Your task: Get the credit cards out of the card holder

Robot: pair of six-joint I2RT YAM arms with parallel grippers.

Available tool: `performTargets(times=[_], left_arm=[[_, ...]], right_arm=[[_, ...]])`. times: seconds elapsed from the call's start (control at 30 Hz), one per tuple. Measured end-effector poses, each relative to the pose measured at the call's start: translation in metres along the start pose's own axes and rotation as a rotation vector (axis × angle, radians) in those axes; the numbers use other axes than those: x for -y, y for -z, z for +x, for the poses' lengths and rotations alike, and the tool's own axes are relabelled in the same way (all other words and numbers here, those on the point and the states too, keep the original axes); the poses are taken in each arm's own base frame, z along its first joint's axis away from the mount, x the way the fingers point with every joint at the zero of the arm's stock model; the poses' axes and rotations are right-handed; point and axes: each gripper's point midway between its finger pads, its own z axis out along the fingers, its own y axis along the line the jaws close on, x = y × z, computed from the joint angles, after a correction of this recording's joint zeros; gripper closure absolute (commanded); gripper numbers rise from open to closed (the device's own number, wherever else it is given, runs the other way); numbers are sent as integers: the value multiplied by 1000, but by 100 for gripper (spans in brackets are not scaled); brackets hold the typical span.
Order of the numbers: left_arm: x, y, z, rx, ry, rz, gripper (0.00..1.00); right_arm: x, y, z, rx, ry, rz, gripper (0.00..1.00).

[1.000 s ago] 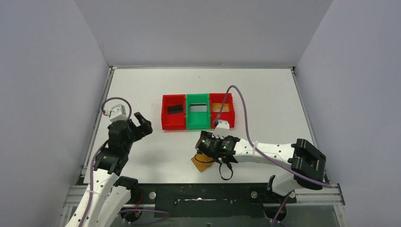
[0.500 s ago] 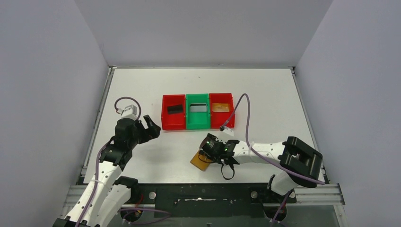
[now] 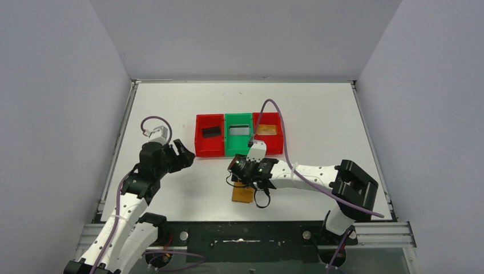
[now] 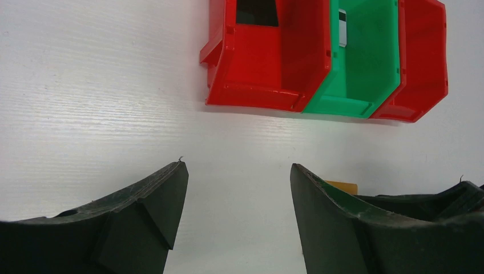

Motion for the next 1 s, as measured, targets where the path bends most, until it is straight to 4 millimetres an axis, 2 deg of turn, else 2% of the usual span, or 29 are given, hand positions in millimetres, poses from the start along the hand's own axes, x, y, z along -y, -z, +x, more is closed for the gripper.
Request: performTargets(times=[0.2,0.37,0.63,0.73,0.83,1.0], left_arm=[[0,1,-1,8,0,0,36],[0,2,-3,15,-1,-1,38],[0,2,-3,16,-1,0,40],[1,1,-3,15,-2,8,41],[6,1,2,-7,-11,37,42],[10,-7,19,-96,-29,67,43]], right_arm=[[2,11,25,-24,72,110,35],[7,-1,51,-49,121,203,38],[8,-2,48,-39,93,208,48],[13,-2,47,-35,64,193,55],[17,-1,45,-32,46,184,70],[20,0,45,-22,22,157,81]])
